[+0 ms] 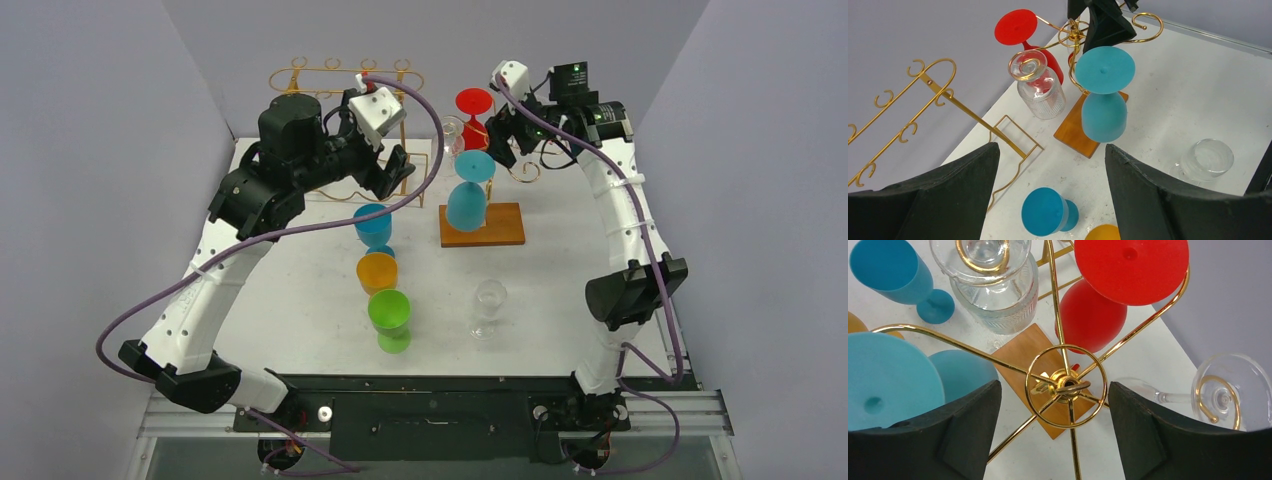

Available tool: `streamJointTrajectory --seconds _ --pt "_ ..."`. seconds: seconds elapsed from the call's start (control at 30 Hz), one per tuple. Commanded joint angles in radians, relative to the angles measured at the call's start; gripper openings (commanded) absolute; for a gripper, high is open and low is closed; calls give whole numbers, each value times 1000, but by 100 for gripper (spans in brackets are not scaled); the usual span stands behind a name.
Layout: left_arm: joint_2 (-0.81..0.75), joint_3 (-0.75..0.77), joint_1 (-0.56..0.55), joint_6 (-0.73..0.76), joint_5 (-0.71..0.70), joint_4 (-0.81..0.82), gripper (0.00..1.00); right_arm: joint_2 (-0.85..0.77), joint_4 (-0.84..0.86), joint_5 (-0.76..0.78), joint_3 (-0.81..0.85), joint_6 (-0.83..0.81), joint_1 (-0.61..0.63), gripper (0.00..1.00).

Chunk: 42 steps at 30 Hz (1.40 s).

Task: Place the wine glass upside down on the wine glass rack
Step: Adjust the wine rack at the center of the board.

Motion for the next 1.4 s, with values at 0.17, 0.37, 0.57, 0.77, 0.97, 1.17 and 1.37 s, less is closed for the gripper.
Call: streamJointTrajectory --seconds 0.17,0.37,0.57,0.77,0.97,1.17,1.37 --pt "-34 -10 5 3 -4 30 75 51 81 62 26 -38 21 74" --pt "-38 -19 5 -4 -3 36 75 54 103 54 23 -41 21 70" --pt "-47 -36 5 -8 -2 40 75 52 121 64 13 -33 21 58" --pt "-54 -38 5 -7 -3 42 75 19 183 85 -39 4 21 35" --pt "-67 -48 5 -7 -1 47 75 -27 275 165 -123 67 38 21" --pt "-72 -50 5 -9 5 51 75 -74 396 225 -233 170 48 6" --pt "-77 -55 5 -9 10 50 75 -40 433 283 -217 276 68 5"
